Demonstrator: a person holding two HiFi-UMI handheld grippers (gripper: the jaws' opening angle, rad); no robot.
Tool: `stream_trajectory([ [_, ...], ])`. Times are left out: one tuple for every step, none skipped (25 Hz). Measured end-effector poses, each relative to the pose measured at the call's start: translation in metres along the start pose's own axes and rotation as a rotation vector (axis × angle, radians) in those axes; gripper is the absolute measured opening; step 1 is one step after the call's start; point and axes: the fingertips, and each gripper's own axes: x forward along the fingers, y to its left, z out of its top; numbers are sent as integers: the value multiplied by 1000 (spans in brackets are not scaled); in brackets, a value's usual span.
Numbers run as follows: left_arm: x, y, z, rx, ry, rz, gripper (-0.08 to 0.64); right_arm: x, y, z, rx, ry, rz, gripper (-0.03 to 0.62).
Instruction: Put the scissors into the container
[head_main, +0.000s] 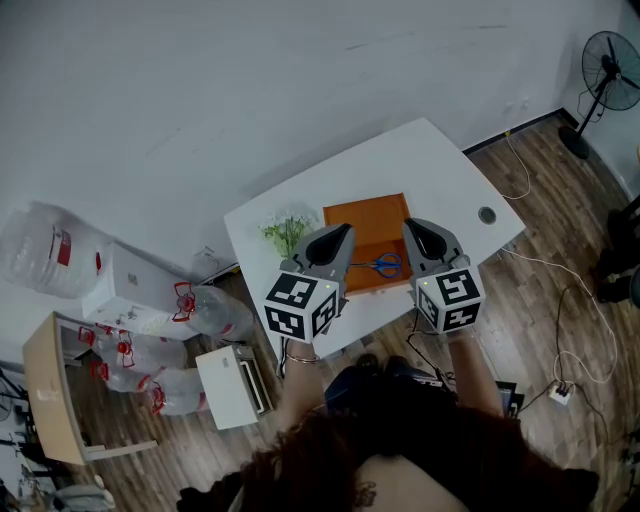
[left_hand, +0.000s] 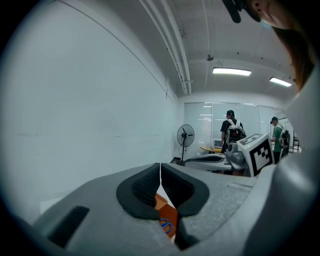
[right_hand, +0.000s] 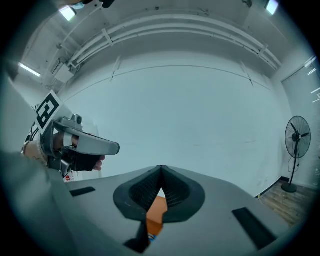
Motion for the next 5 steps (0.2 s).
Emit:
stream_trajectory([
  [1,-1,-1,0,2,-1,20,0,0,-1,-7,3,-3,-4],
  [1,-1,-1,0,3,-1,21,0,-1,-2,-12,5,-5,-4],
  [2,-1,-2,0,5,-2,20,-1,-1,-3,-15,8,-8,-3],
  [2,-2,-3,0,6,-3,20,0,-2,-4,-16,10,-9,-3],
  [3,-2,-3,0,7,-3,20,0,-2,-6,-18,11,-11,-4],
])
